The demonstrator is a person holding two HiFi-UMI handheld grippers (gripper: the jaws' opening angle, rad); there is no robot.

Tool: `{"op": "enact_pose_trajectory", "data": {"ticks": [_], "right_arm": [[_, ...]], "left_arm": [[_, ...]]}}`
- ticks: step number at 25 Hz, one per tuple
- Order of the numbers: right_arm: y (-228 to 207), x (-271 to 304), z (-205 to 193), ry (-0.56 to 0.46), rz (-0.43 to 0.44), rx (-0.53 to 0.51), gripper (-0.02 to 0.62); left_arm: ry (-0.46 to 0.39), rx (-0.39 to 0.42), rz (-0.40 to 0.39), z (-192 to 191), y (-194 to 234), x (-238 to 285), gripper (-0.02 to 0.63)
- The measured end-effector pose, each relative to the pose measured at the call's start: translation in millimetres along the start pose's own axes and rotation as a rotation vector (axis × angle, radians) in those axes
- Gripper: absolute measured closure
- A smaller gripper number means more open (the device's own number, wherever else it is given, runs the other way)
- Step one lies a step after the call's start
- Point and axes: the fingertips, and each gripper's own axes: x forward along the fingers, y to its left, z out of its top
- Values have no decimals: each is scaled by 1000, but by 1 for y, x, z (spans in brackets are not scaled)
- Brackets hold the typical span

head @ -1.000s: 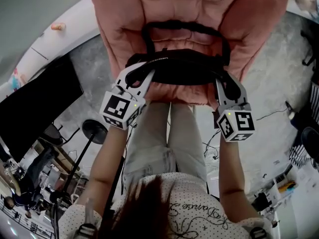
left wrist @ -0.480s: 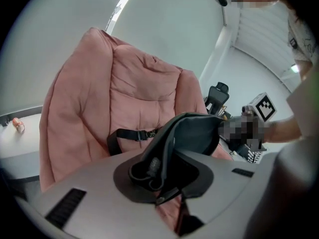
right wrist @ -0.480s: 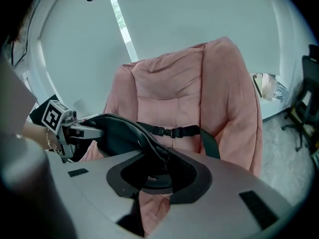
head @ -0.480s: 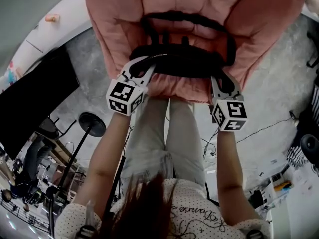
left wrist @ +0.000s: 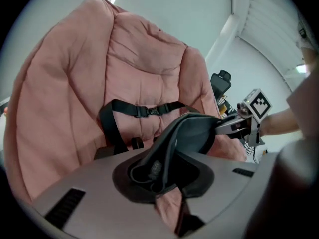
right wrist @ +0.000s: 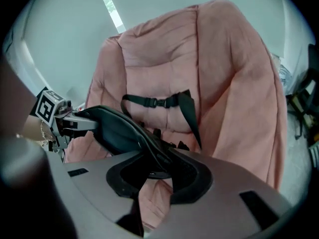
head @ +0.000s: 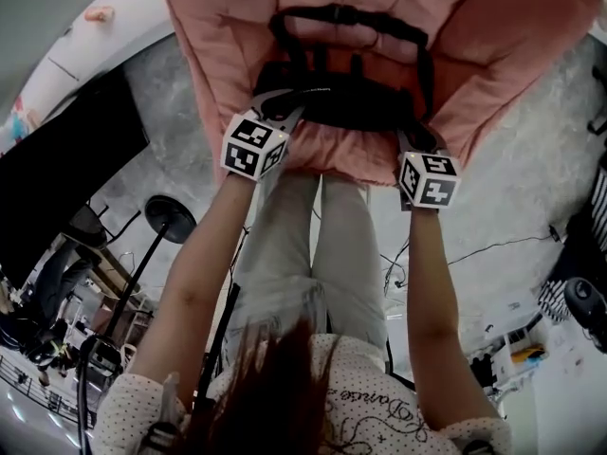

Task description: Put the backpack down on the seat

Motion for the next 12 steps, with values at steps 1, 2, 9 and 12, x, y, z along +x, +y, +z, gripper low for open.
{"op": "enact_pose_trajectory", "data": {"ticks": [1, 2, 9, 12], "right_arm": [[-4, 6, -11, 32, -3, 14, 485], [-8, 10, -19, 46, -7, 27, 486], [-11, 18, -26, 14, -10, 25, 485], [-17, 21, -25, 0, -14, 37, 480]], "left_arm": [[14, 13, -9, -5, -3, 5, 534], [21, 25, -17, -8, -6, 9, 534], [8, 22, -6, -13, -6, 13, 534], [5, 30, 6, -10, -6, 17, 529]]}}
